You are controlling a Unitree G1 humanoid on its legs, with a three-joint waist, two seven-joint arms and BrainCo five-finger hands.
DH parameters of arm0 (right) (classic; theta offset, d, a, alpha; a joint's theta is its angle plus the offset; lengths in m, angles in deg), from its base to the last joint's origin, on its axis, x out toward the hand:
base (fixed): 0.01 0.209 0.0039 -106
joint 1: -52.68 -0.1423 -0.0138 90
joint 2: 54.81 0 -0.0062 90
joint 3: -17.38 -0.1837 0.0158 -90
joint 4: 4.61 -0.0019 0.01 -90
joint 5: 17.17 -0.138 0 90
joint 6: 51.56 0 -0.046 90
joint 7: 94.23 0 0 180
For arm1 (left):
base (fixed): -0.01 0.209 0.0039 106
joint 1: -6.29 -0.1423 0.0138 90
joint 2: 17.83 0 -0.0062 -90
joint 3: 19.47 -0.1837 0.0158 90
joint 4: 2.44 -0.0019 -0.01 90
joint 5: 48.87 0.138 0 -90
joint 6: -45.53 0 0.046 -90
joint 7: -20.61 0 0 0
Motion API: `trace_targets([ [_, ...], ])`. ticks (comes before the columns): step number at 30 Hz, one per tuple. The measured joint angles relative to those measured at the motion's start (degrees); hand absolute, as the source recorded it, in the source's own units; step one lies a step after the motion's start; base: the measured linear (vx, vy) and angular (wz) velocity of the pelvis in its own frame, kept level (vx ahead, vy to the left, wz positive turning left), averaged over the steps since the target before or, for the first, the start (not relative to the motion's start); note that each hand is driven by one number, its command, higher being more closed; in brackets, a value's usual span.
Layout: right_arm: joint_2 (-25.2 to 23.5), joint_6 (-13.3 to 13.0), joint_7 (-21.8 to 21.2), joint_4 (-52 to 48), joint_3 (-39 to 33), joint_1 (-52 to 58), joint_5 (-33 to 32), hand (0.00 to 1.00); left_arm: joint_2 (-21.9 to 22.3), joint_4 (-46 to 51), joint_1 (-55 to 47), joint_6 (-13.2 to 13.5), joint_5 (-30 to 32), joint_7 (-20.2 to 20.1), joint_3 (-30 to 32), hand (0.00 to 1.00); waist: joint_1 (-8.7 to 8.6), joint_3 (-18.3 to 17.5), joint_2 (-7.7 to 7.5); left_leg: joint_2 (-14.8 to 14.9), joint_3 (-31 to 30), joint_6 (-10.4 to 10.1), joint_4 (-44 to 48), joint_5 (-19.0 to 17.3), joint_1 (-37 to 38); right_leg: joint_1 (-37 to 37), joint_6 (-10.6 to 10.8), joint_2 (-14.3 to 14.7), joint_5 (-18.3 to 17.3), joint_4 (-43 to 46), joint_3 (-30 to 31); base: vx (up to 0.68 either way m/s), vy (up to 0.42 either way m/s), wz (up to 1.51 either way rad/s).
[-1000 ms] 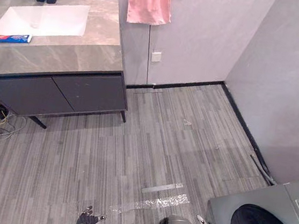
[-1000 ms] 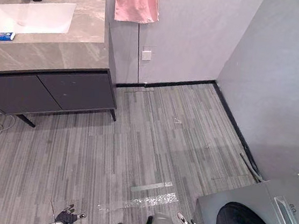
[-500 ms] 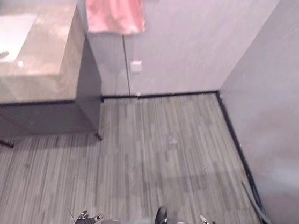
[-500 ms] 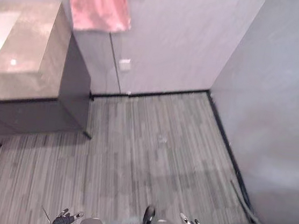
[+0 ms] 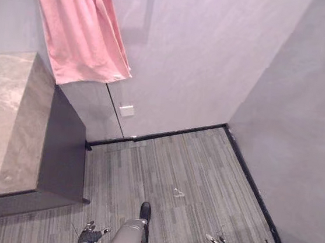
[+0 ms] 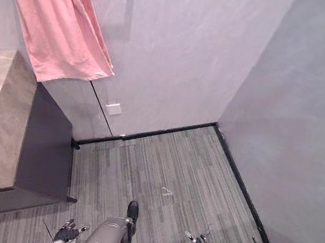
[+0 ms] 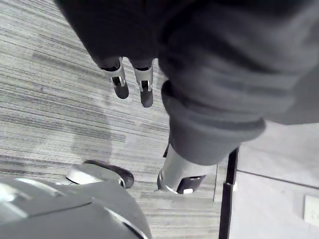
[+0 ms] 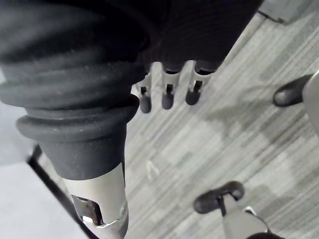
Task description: Organize washtable
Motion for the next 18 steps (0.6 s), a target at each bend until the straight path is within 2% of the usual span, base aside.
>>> trace_targets([
  [2, -0.2, 0.0, -0.3, 0.1, -2.2, -1.0, 1.2, 0.00, 0.5, -1.0, -1.1, -0.6, 0.0, 0.1, 2.6, 0.00, 0.13, -0.2, -0.29, -1.8, 0.7, 2.0, -0.1, -1.5, 3.7, -0.1, 0.1, -1.3, 1.0, 5.2, 2.2, 0.39, 0.152, 0.10],
  [3, -0.5, -0.2, -0.4, -0.1, -4.1, -1.1, 1.9, 0.00, 0.4, -1.0, -2.1, -1.3, 0.2, 0.0, 3.1, 0.00, 0.25, -0.1, -0.65, -3.2, 1.4, 2.5, 0.0, -3.1, 6.6, -0.9, 1.2, -2.4, 3.3, 11.1, 3.1, 0.35, 0.135, 0.04],
  [4, -0.6, -0.3, -0.4, 0.4, -5.4, -0.7, 2.1, 0.00, 0.5, -1.0, -3.6, -1.4, 0.3, 0.0, 3.1, 0.00, 0.40, -0.2, -0.97, -3.8, 1.2, 1.3, -0.9, -6.8, 10.5, -3.3, 4.7, -2.6, 6.1, 20.4, 3.7, 0.34, 0.132, 0.07],
  [5, -0.7, -0.3, -0.4, 0.7, -6.0, -0.5, 2.1, 0.00, 0.2, -1.0, -3.9, -1.6, 0.3, 0.0, 3.0, 0.00, 0.28, -0.4, -1.21, -4.5, 1.1, 0.7, -1.8, -8.3, 12.2, -5.0, 8.3, -2.5, 8.7, 25.5, 3.8, 0.30, 0.118, 0.34],
  [6, -0.9, -0.1, -0.4, 1.2, -5.8, 1.0, 2.0, 0.00, -0.3, -1.1, -4.8, -1.9, 0.6, 0.0, 1.8, 0.00, -0.58, -1.2, -0.68, -5.8, -0.6, 0.9, -3.3, -9.4, 14.8, -8.7, 14.0, -2.6, 16.7, 34.3, 4.0, 0.32, 0.085, 0.41],
  [7, -1.0, 0.0, -0.6, 1.3, -5.4, 2.0, 2.0, 0.00, -0.9, -1.0, -4.7, -2.0, 0.9, 0.0, 0.1, 0.00, -0.33, -1.5, -1.63, -6.4, -1.2, 0.9, -5.1, -9.7, 17.3, -14.1, 13.9, -3.2, 16.0, 44.0, 3.8, 0.30, 0.072, 0.38],
  [8, -1.1, 0.0, -0.7, 1.3, -4.8, 2.1, 2.0, 0.00, -1.1, -1.0, -4.5, -2.0, 1.2, 0.0, -0.1, 0.00, -0.40, -1.2, -1.95, -6.6, -1.4, 0.9, -6.2, -9.8, 18.7, -17.1, 12.4, -3.8, 13.4, 48.4, 2.6, 0.27, 0.051, 0.15],
  [9, -1.3, -0.1, -1.2, 0.8, -4.4, 2.7, 1.6, 0.00, -1.1, -1.0, -4.1, -2.1, 1.2, 0.0, -0.8, 0.00, -0.92, -0.3, -1.28, -6.6, -2.5, 1.1, -8.2, -9.8, 21.2, -22.5, 8.8, -5.2, 8.5, 53.6, -1.0, 0.23, 0.040, 0.19],
  [10, -1.3, -0.2, -1.2, -0.7, -4.3, 2.9, 1.2, 0.00, -0.9, -0.8, -4.0, -2.1, 1.2, 0.0, -1.4, 0.00, -1.86, -0.4, -1.35, -6.2, -3.6, 1.6, -9.7, -10.1, 22.9, -26.8, 4.3, -5.8, 4.2, 54.4, -3.7, 0.19, 0.029, 0.29],
  [11, -1.3, -0.3, -1.1, -1.1, -4.1, 2.9, 1.0, 0.00, -1.0, -0.8, -3.9, -2.1, 1.2, 0.0, -1.7, 0.00, -2.22, -0.3, -1.34, -5.8, -4.3, 1.7, -10.1, -10.2, 23.9, -28.1, 3.2, -5.7, 1.3, 52.7, -4.7, 0.25, -0.027, 0.48],
  [12, -1.2, -0.5, -1.1, -1.4, -4.1, 3.4, 1.0, 0.00, -0.8, -0.6, -3.2, -2.1, 1.2, 0.0, -1.8, 0.00, -3.33, -0.4, -1.16, -4.7, -5.9, 1.7, -10.4, -10.8, 25.5, -29.5, 3.4, -5.3, -2.9, 45.7, -6.6, 0.25, -0.075, 0.63],
  [13, -1.2, -0.7, -1.0, -1.5, -4.1, 3.5, 1.0, 0.00, -0.5, -0.4, -2.2, -1.9, 1.2, -0.1, -1.8, 0.00, -3.41, -0.5, -0.96, -3.5, -7.1, 1.4, -10.3, -11.4, 26.4, -29.7, 3.8, -4.2, -4.7, 35.1, -7.1, 0.31, -0.102, 0.65],
  [14, -1.1, -0.9, -1.0, -1.5, -4.1, 3.6, 1.0, 0.00, -0.3, -0.4, -1.8, -1.9, 1.2, -0.1, -1.7, 0.00, -3.39, -0.7, -0.78, -2.9, -7.7, 0.8, -10.2, -11.8, 26.5, -29.6, 3.8, -3.5, -4.6, 28.3, -6.9, 0.29, -0.123, 0.63],
  [15, -1.1, -1.0, -1.0, -1.4, -4.0, 3.9, 1.0, 0.00, -0.1, -0.3, -1.2, -1.6, 1.2, -0.1, -1.4, 0.00, -3.47, -1.2, -0.80, -2.4, -8.4, -0.7, -9.8, -12.4, 26.3, -28.7, 3.5, -2.4, -3.0, 14.3, -6.1, 0.33, -0.156, 0.47],
  [16, -1.1, -1.0, -1.0, -1.1, -3.9, 4.1, 0.9, 0.00, 0.0, -0.1, -1.2, -1.4, 1.2, 0.0, -1.2, 0.00, -3.40, -1.6, -1.08, -2.4, -8.7, -1.5, -9.3, -13.1, 26.1, -28.3, 2.6, -2.2, -0.7, 8.5, -4.7, 0.44, -0.229, 0.50],
  [17, -1.3, -0.9, -1.0, -0.8, -4.0, 4.3, 0.9, 0.00, 0.4, 0.7, -1.4, -1.3, 1.2, 0.0, 0.0, 0.00, -3.36, -2.3, -1.79, -2.9, -9.5, -2.9, -7.9, -14.9, 26.5, -27.2, 2.3, -2.5, 4.8, 3.6, -3.2, 0.31, -0.170, 0.34],
  [18, -1.3, -0.9, -1.0, -0.8, -4.0, 4.3, 0.7, 0.00, 1.1, 0.7, -1.5, -1.3, 1.2, 0.0, 1.4, 0.00, -3.34, -2.8, -1.75, -2.4, -9.5, -3.6, -6.7, -15.8, 26.7, -26.3, 2.8, -2.6, 6.5, 3.1, -3.3, 0.42, -0.210, 0.39],
])
